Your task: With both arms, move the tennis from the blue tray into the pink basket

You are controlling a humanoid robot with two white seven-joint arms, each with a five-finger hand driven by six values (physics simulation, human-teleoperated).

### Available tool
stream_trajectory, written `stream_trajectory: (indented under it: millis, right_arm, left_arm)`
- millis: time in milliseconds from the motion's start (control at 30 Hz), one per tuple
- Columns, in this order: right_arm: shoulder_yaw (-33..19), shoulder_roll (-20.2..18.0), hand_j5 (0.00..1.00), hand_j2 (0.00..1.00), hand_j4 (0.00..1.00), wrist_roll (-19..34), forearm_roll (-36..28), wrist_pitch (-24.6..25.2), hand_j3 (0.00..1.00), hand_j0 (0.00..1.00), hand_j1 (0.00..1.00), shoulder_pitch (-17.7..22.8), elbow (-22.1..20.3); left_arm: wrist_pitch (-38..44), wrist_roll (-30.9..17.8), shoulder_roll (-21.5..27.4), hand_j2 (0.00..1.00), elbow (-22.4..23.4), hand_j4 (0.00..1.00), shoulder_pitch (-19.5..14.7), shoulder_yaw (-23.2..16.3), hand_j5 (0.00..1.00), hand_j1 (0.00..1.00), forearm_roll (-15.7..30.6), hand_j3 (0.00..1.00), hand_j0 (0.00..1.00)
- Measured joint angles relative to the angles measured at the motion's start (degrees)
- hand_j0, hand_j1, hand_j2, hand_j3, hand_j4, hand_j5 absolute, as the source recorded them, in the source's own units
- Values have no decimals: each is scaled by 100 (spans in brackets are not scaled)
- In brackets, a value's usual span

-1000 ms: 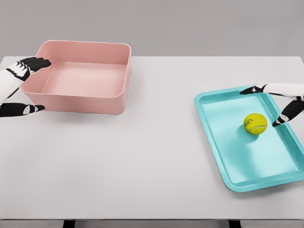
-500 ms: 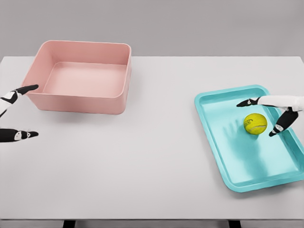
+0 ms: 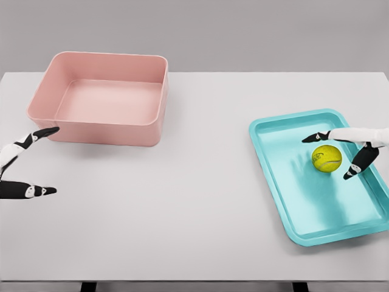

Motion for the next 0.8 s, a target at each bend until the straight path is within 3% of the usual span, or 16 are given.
stream_trajectory:
  millis: [233, 367, 467, 633, 733, 800]
  right_arm:
    - [2, 80, 99, 99, 99, 0, 9, -28, 99, 99, 99, -9, 151]
    - [0, 100, 94, 94, 94, 0, 61, -30, 94, 94, 94, -18, 182]
    - [-1, 114, 80, 80, 80, 0, 84, -27, 80, 80, 80, -18, 194]
    - [0, 137, 77, 77, 77, 0, 138, -28, 77, 77, 77, -18, 235]
    - [3, 192, 62, 62, 62, 4, 214, -26, 62, 62, 62, -26, 237]
    - [2, 230, 59, 59, 59, 2, 245, -24, 59, 59, 59, -26, 233]
  left_arm:
    - [0, 4, -10, 100, 37, 100, -9, -681, 100, 100, 446, 100, 100]
    - [0, 3, -28, 100, 47, 100, -9, -852, 100, 100, 620, 100, 100]
    - [0, 2, -35, 100, 50, 100, -26, -891, 100, 100, 762, 100, 100]
    - [0, -10, -38, 100, 29, 100, -105, -897, 100, 100, 980, 100, 100]
    - [0, -18, -53, 100, 20, 100, -132, -852, 100, 100, 1037, 100, 100]
    - [0, -22, -72, 100, 12, 100, -185, -823, 100, 100, 1050, 100, 100]
